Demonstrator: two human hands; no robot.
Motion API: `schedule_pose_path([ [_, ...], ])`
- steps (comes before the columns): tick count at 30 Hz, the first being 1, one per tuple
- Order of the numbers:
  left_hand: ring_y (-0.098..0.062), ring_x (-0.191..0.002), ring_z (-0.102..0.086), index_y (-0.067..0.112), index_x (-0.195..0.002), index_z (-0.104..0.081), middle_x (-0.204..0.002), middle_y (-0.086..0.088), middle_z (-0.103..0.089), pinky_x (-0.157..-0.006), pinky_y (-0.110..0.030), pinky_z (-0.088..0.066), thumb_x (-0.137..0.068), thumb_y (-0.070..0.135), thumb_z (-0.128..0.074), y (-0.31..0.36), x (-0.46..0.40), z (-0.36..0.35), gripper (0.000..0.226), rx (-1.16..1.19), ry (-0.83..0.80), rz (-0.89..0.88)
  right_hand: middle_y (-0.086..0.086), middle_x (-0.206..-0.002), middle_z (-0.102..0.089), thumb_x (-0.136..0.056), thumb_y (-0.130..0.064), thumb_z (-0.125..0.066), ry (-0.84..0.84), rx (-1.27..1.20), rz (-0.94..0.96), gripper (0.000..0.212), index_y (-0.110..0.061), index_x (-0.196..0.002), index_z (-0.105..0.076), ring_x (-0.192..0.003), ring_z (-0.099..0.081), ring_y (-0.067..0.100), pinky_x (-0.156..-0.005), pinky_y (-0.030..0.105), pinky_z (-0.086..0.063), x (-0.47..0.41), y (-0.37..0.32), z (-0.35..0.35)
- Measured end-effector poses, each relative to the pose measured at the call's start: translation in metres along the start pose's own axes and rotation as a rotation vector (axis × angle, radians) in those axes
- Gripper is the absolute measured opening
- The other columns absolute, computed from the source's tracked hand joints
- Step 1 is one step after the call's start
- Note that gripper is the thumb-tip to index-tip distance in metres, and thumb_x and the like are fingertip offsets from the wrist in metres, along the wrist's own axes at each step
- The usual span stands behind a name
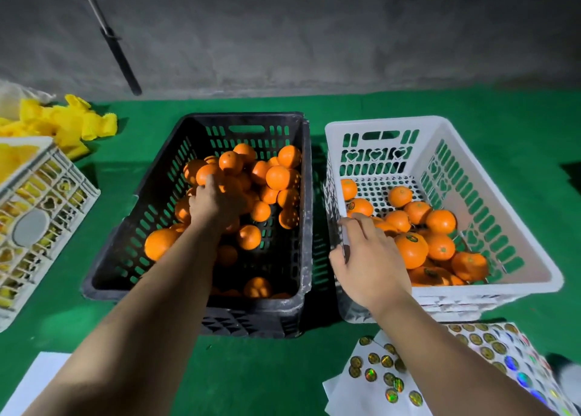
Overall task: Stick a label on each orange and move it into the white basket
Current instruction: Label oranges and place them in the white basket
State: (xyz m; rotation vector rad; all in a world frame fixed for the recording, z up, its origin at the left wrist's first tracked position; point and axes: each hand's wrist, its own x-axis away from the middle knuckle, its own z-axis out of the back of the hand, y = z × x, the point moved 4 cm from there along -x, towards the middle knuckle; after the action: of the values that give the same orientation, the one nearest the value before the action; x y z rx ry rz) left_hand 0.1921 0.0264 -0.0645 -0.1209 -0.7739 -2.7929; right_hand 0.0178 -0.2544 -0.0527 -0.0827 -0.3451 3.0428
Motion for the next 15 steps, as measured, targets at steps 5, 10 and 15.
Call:
schedule_pose_path([
  [5,-0.015,-0.109,-0.061,0.029,-0.128,-0.047,-0.127,-0.001,-0.059,-0.076,-0.020,-0.046,-0.077,0.054,-0.081,0.036,0.082,0.018,0.067,0.418,0.093,-0.327,0.006,-0.138,-0.049,-0.099,-0.039,-0.040,0.060,-0.021,0.021,0.048,-0.017,-0.141,-0.047,-0.114,-0.055,0.030,-0.091,0.044,-0.049,0.001,0.000,0.003],
  [10,0.015,-0.123,-0.043,0.029,-0.160,-0.031,-0.127,0.018,-0.042,-0.095,-0.001,-0.037,-0.078,0.060,-0.079,0.032,0.220,0.000,0.100,0.580,0.144,-0.588,0.012,-0.113,-0.055,-0.098,-0.025,-0.052,0.243,-0.157,0.112,0.026,-0.010,-0.118,-0.058,-0.094,-0.055,0.035,-0.077,0.043,-0.046,0.015,0.000,0.006],
  [15,0.012,-0.128,-0.041,0.061,-0.141,-0.043,-0.135,0.026,-0.028,-0.093,-0.004,-0.041,-0.072,0.066,-0.080,-0.004,0.312,-0.052,0.079,0.462,-0.121,-0.691,0.013,-0.109,-0.059,-0.099,-0.009,-0.056,0.445,-0.447,0.205,0.018,-0.005,-0.113,-0.068,-0.102,-0.056,0.031,-0.088,0.043,-0.045,0.039,0.008,0.011],
])
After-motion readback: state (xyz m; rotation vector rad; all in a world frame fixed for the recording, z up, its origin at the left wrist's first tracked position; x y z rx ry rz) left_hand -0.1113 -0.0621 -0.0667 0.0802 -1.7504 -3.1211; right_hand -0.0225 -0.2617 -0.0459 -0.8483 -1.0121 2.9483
